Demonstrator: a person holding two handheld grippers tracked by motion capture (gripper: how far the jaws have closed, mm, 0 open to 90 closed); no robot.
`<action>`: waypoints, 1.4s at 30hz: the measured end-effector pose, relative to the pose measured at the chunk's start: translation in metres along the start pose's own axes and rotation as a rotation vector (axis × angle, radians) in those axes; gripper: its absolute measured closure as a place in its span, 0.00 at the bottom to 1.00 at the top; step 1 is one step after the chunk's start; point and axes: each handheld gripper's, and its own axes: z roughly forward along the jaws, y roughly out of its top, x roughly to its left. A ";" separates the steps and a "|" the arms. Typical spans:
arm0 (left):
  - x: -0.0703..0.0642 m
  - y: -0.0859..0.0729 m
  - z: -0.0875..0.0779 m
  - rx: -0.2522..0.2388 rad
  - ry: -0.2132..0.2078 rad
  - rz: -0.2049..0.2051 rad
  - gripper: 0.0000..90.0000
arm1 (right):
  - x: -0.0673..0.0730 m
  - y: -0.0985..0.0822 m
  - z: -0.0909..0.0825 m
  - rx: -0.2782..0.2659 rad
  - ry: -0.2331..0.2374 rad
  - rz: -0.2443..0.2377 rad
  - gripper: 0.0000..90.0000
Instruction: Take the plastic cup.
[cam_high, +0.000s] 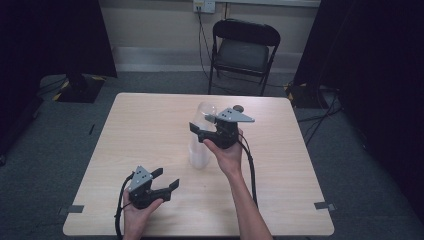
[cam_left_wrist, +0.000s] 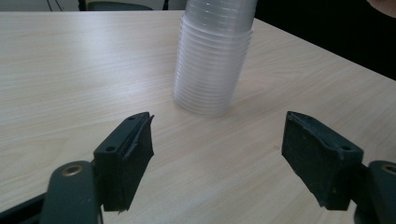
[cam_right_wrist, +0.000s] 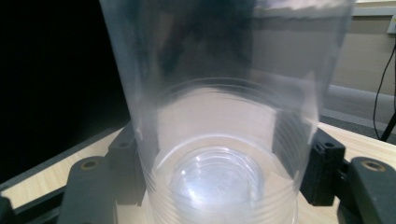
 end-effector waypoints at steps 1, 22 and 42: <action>0.001 0.000 0.001 0.001 0.001 -0.001 0.27 | 0.000 0.001 -0.001 -0.001 -0.001 0.002 0.35; -0.010 0.005 0.012 -0.008 -0.072 0.039 0.31 | -0.010 0.000 -0.046 -0.048 -0.019 0.090 0.36; -0.023 0.013 0.024 -0.024 -0.112 0.060 0.45 | -0.009 -0.039 -0.070 -0.027 0.041 0.233 0.37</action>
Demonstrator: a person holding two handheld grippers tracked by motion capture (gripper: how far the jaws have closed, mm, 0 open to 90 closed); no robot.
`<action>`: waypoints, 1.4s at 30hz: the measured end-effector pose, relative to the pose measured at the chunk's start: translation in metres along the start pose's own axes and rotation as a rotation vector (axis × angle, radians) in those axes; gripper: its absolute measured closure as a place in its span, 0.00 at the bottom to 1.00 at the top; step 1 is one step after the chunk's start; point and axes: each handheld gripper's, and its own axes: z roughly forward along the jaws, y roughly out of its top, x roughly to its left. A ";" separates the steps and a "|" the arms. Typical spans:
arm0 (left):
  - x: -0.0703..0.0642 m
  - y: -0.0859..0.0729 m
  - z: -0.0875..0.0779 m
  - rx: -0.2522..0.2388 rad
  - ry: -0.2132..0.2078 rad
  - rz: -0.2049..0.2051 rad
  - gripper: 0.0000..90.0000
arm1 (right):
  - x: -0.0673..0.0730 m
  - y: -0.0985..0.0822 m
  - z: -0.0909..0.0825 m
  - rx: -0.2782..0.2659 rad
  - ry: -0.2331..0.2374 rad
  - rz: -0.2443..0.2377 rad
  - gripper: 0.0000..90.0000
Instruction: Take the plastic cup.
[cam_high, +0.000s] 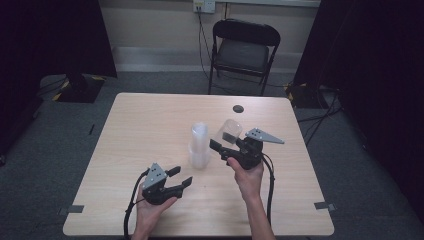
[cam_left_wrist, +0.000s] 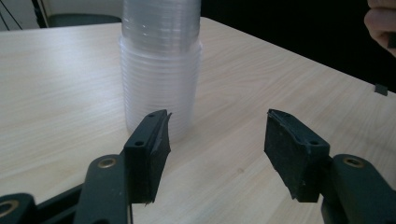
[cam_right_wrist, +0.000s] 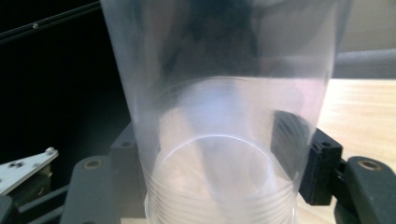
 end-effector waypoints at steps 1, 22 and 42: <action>-0.001 0.000 0.002 -0.004 -0.017 -0.013 0.47 | -0.001 -0.006 -0.001 0.007 0.010 0.017 0.37; -0.009 0.007 0.008 -0.106 -0.095 0.005 0.61 | 0.002 -0.050 -0.008 0.040 0.136 0.253 0.38; -0.024 0.013 0.022 -0.140 -0.094 0.083 0.68 | 0.006 -0.069 -0.007 0.093 0.182 0.342 0.38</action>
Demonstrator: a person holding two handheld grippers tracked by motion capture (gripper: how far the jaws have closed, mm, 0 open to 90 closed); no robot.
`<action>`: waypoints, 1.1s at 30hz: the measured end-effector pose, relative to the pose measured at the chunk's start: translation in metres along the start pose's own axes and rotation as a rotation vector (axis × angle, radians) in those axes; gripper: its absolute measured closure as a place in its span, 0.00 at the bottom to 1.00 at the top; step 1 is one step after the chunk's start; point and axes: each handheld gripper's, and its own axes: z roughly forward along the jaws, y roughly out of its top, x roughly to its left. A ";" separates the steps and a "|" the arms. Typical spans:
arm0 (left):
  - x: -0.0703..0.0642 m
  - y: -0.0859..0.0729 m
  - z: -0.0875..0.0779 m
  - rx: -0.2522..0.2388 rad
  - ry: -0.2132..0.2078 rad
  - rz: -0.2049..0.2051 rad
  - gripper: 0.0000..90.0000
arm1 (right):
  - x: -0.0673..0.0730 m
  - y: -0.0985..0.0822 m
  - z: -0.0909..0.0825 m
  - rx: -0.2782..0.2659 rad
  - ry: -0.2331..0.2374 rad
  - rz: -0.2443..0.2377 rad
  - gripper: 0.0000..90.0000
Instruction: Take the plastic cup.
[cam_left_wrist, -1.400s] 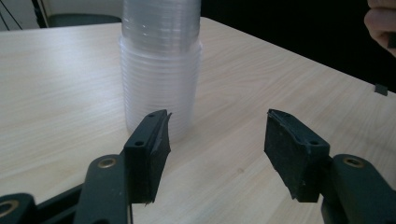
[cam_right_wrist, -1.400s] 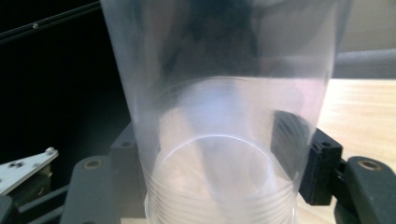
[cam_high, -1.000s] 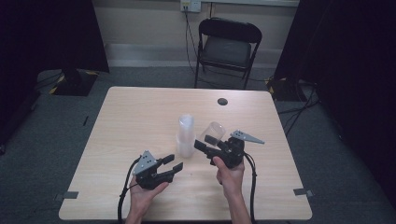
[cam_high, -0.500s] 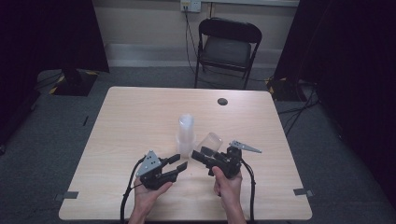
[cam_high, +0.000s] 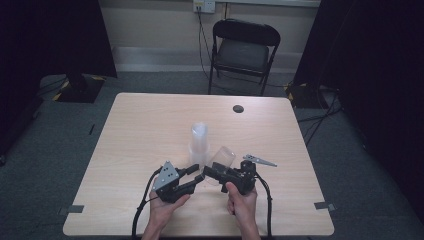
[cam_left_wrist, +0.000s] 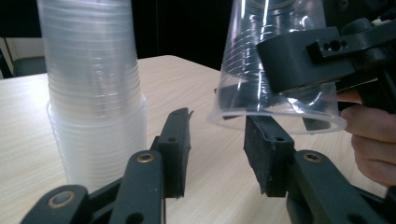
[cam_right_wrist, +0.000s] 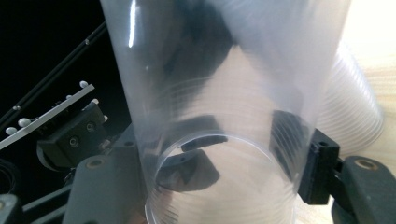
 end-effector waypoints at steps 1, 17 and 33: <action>0.000 0.000 0.001 -0.001 -0.001 0.010 0.68 | 0.000 0.000 0.001 0.006 0.002 0.008 0.38; -0.004 -0.007 0.011 -0.058 0.043 0.065 0.66 | -0.001 -0.008 0.012 0.053 0.052 0.074 0.38; -0.005 -0.009 0.010 -0.116 0.067 0.036 0.81 | 0.000 -0.010 0.016 0.089 0.078 0.113 0.34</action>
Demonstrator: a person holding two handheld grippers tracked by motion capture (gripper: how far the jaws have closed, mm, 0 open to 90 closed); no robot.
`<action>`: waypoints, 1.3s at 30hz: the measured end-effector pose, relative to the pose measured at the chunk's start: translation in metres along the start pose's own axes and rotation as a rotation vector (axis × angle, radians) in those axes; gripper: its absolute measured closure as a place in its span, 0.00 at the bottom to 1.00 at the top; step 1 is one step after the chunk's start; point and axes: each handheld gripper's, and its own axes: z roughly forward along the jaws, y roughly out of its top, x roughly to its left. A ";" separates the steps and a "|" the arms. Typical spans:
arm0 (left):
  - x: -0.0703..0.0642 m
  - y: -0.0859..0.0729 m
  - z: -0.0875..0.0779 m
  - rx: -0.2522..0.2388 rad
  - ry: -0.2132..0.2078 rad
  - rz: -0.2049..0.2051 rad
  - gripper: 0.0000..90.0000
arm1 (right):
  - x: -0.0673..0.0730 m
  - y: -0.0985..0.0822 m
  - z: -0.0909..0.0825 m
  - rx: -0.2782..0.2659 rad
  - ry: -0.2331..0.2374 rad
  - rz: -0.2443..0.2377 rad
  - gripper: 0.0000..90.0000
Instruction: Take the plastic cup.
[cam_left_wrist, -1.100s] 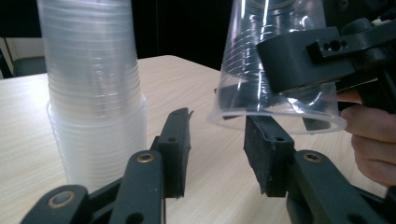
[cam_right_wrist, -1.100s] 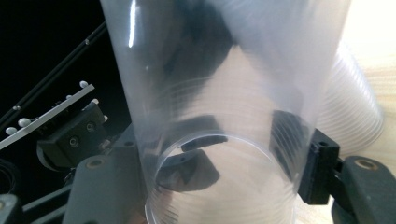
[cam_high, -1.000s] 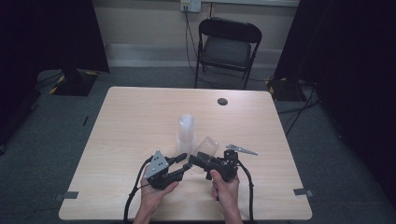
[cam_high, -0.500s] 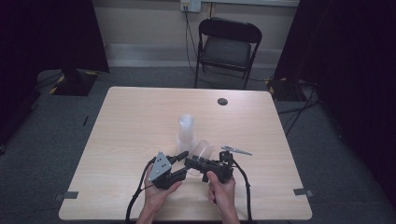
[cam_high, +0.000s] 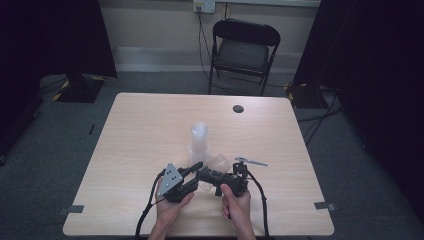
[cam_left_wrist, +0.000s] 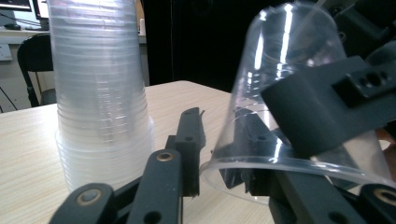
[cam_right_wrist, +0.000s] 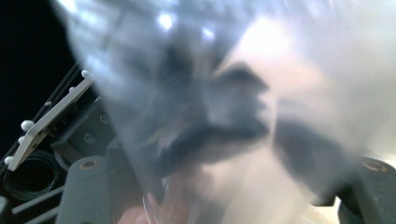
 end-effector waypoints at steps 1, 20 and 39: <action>0.000 0.000 0.000 0.000 -0.003 -0.005 0.82 | 0.000 0.000 0.000 -0.002 -0.003 0.000 0.33; 0.002 -0.003 -0.005 0.005 -0.054 -0.014 0.89 | -0.006 0.002 -0.006 -0.054 -0.035 -0.007 0.16; 0.001 -0.006 -0.008 0.025 -0.118 -0.024 0.96 | -0.005 0.006 -0.012 -0.074 -0.056 -0.037 0.13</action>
